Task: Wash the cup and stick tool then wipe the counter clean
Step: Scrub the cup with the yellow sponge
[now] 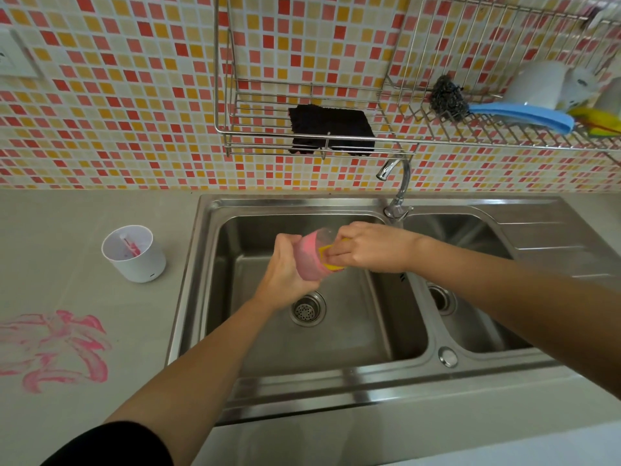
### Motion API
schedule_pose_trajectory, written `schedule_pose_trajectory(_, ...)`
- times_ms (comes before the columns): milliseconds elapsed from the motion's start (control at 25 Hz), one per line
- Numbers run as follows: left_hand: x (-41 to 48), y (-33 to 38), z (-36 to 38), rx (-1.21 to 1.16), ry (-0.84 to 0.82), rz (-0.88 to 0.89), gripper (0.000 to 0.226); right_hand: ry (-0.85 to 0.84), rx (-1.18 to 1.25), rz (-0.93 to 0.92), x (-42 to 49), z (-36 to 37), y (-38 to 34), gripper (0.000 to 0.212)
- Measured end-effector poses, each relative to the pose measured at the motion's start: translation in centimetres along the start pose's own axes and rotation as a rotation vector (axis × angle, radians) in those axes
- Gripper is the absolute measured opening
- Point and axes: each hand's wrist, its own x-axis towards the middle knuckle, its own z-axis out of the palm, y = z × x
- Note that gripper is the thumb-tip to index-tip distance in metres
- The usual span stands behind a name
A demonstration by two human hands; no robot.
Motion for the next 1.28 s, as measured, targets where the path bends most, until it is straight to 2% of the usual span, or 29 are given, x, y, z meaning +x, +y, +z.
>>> schedule_pose_trajectory(80, 0.1, 0.0, 0.3, 0.006, 0.014, 0.029, 0.079, -0.054, 0.094, 0.09, 0.0, 0.2, -0.2, 0.029)
schedule_pose_trajectory(160, 0.1, 0.3, 0.5, 0.035, 0.007, 0.069, 0.079, -0.136, 0.173, 0.097, 0.3, 0.0, -0.3, 0.021)
schedule_pose_trajectory(200, 0.2, 0.5, 0.5, 0.039, 0.014, 0.069, 0.08, -0.13, 0.207, 0.104, 0.3, -0.3, -0.5, 0.023)
schedule_pose_trajectory(320, 0.6, 0.5, 0.5, 0.013, 0.067, 0.064, 0.081, -0.058, 0.096, 0.126, 0.3, 0.0, 0.2, 0.032)
schedule_pose_trajectory(440, 0.4, 0.8, 0.6, 0.053, 0.07, 0.124, 0.083, -0.102, 0.304, 0.174, 0.1, 0.0, 0.1, 0.015)
schedule_pose_trajectory(480, 0.2, 0.9, 0.7, 0.049, 0.088, 0.128, 0.083, -0.107, 0.305, 0.154, 0.0, -0.1, 0.1, 0.012)
schedule_pose_trajectory(520, 0.1, 0.9, 0.6, 0.041, 0.09, 0.121, 0.085, -0.07, 0.244, 0.112, -0.2, 0.0, 0.1, 0.009)
schedule_pose_trajectory(680, 0.0, 0.7, -0.3, -0.008, -0.108, 0.045, 0.103, 0.044, -0.122, -0.075, -0.6, 0.3, 0.8, 0.036)
schedule_pose_trajectory(800, 0.3, 0.8, -0.7, -0.044, -0.165, -0.015, 0.096, 0.079, -0.264, -0.103, -0.5, -0.2, 0.5, 0.033)
schedule_pose_trajectory(840, 0.5, 0.8, -0.6, -0.034, -0.143, -0.013, 0.09, 0.062, -0.267, -0.049, -0.4, -0.1, 0.0, 0.031)
schedule_pose_trajectory(920, 0.7, 0.9, -0.4, 0.003, -0.104, 0.015, 0.085, -0.081, -0.064, 0.114, 0.0, -0.4, -1.0, 0.026)
schedule_pose_trajectory(960, 0.8, 0.9, -0.3, 0.025, -0.109, 0.037, 0.086, -0.163, 0.018, 0.154, 0.0, -0.3, -1.1, 0.025)
schedule_pose_trajectory(1040, 0.6, 1.1, 0.2, 0.062, -0.122, 0.041, 0.09, -0.199, 0.135, 0.15, 0.0, -0.7, -1.6, 0.029)
schedule_pose_trajectory(1120, 0.6, 1.5, 0.5, 0.059, -0.07, 0.024, 0.088, -0.157, 0.029, 0.15, -0.2, -0.6, -1.5, 0.032)
schedule_pose_trajectory(1200, 0.7, 1.7, 0.7, 0.06, -0.033, 0.052, 0.087, -0.249, 0.029, 0.216, -0.1, -0.9, -1.3, 0.03)
schedule_pose_trajectory(1280, 0.8, 1.8, 0.9, 0.072, -0.028, 0.066, 0.088, -0.239, -0.003, 0.128, -0.2, -0.8, -1.1, 0.029)
